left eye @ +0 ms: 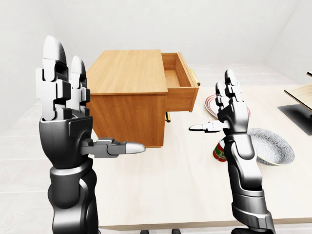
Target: Close the top drawer of the cabinet.
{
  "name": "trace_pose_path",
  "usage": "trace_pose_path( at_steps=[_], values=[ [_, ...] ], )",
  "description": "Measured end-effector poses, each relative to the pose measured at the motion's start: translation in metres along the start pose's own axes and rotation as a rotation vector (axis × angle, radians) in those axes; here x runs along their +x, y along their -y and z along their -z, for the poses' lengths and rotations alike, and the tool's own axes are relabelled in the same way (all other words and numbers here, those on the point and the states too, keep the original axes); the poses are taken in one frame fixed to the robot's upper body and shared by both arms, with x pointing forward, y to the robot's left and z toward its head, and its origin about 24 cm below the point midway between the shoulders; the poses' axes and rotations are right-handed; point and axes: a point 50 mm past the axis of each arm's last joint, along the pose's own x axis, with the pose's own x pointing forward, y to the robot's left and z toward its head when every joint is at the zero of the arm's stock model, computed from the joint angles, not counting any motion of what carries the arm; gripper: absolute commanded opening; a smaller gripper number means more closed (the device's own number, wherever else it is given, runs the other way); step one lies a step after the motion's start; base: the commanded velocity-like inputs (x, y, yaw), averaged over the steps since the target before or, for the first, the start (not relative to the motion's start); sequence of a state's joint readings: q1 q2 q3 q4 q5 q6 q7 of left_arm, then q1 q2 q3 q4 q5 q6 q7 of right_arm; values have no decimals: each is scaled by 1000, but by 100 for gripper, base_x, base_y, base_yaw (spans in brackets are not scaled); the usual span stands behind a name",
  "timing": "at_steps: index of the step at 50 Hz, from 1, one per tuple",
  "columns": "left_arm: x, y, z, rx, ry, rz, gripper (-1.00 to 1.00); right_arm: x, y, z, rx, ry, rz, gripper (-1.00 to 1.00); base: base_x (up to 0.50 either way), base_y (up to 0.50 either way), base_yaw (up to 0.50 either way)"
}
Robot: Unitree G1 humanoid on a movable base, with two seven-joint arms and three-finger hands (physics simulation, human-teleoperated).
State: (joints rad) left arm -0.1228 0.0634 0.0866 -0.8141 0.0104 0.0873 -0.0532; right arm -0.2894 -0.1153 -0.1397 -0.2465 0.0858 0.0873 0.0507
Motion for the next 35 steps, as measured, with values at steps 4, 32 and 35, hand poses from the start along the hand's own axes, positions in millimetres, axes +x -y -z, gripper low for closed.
trace_pose_path(
  at_steps=[4, 32, 35],
  values=[
    [0, 0, 0, 0, 0, 0, 100, 0, -1, 0, 1, 0, -3, 100, 0, 0, 0],
    [0, 0, 0, 2, 0, -2, 100, 37, -4, 30, 31, -130, -46, 100, 0, 0, 0],
    [0, 0, 0, 2, 1, -2, 100, 41, -6, 33, 34, -148, -52, 100, 0, 0, 0]
  ],
)
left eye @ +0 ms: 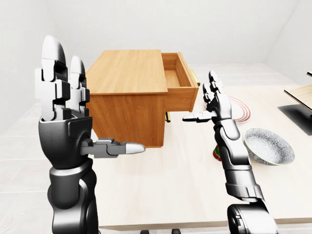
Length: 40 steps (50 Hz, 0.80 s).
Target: Close the top drawer of the cabinet.
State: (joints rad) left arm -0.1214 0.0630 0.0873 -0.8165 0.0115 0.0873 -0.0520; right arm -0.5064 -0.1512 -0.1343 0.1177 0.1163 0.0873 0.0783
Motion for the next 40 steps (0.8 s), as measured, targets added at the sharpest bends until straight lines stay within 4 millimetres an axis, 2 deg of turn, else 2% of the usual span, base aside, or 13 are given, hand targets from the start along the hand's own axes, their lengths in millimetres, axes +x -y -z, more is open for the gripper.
trace_pose_path(
  at_steps=[9, 40],
  values=[
    [0, 0, -1, 1, 2, -1, 100, 10, -4, 12, 17, -63, -14, 100, 0, 0, 0],
    [-1, 0, -1, 0, 4, 0, 100, 9, -6, 12, -13, -58, -24, 100, 1, 0, 1]
  ],
)
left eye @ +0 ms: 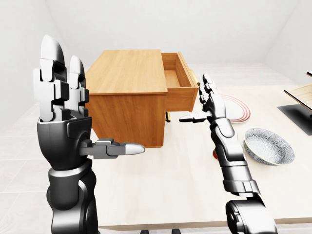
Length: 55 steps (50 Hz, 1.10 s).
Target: Close the top drawer of the cabinet.
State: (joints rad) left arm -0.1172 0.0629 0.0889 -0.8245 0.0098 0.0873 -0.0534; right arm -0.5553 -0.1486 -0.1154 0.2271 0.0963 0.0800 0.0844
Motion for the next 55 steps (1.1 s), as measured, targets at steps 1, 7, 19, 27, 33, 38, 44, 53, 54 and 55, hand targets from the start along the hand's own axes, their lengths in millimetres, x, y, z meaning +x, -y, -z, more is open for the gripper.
trace_pose_path(
  at_steps=[1, 7, 19, 27, 33, 38, 44, 53, 54, 55],
  values=[
    [0, 0, 0, 0, 0, 0, 100, 0, 0, 0, 0, 1, -2, 100, 0, 0, 1],
    [0, 0, 0, 0, -1, 0, 100, 0, -3, 2, 3, 11, -12, 100, 1, 0, 1],
    [0, 0, 0, 0, -2, 1, 100, 1, -12, 4, 19, 29, -43, 100, 1, 0, 1],
    [0, 0, 0, 0, 0, 0, 100, 4, -23, 5, 42, 43, -70, 100, 1, 0, 0],
    [0, 0, 0, 0, 1, 0, 100, 4, -24, 6, 59, 52, -65, 100, 1, 0, 1],
    [0, 0, -1, 0, 1, -1, 100, 4, -25, 7, 67, 58, -64, 100, 1, 0, 0],
    [0, 0, -1, 0, 1, -1, 100, 5, -26, 7, 80, 62, -64, 100, 0, 0, 1],
    [0, 0, -1, 0, 2, -2, 100, 5, -28, 8, 102, 72, -65, 100, 1, 0, 1],
    [0, 0, -1, 0, 2, -2, 100, 5, -28, 8, 104, 72, -65, 100, 1, 0, 1],
    [0, 0, -1, 0, 2, -2, 100, 5, -29, 8, 106, 72, -65, 100, 0, 0, 1]
  ],
)
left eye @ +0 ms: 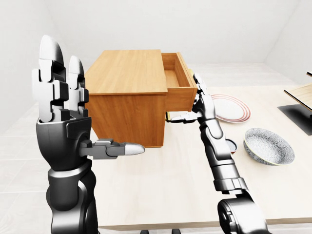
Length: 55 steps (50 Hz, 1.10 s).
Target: Close the top drawer of the cabinet.
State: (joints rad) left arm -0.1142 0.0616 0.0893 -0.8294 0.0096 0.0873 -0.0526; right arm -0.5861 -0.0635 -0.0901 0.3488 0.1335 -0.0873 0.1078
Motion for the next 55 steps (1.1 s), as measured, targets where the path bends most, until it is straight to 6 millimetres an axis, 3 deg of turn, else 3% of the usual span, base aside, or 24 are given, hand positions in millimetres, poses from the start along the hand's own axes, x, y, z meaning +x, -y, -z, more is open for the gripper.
trace_pose_path(
  at_steps=[55],
  values=[
    [0, 0, -1, -1, 4, -3, 100, 7, -31, 1, 129, 13, -111, 100, 1, 0, 1]
  ],
)
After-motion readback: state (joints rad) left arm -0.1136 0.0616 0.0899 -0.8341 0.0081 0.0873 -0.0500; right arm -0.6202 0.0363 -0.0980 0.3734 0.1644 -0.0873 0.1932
